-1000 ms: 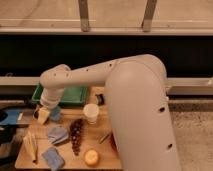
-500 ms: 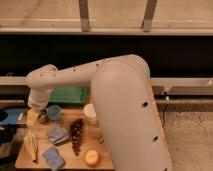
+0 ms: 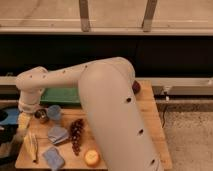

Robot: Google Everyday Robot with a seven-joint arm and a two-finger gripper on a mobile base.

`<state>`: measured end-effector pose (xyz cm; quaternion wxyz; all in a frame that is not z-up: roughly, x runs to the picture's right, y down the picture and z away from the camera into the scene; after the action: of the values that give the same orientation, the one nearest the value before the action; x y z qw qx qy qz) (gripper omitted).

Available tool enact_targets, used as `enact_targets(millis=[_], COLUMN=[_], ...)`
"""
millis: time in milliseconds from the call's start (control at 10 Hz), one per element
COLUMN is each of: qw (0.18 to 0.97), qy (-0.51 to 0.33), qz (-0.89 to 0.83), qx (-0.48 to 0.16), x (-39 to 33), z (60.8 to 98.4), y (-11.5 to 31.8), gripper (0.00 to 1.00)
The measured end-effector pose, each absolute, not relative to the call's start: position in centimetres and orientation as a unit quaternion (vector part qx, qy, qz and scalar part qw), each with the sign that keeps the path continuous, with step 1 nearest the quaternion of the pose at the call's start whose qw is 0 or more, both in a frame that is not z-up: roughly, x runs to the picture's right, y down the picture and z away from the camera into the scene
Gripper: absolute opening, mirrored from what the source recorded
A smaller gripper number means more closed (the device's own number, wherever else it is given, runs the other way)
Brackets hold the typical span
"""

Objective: Stack cups into tray

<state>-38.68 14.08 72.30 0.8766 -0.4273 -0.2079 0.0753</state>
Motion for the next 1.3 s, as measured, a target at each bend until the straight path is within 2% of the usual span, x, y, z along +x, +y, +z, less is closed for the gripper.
enact_targets(millis=[700, 1300], qw=[0.858, 0.859], qy=[-0.184, -0.184], qz=[0.098, 0.097], qx=[-0.469, -0.468], x=[-36.9, -36.9], z=[74.5, 74.5], y=[16.9, 16.7], gripper=[0.76, 0.76])
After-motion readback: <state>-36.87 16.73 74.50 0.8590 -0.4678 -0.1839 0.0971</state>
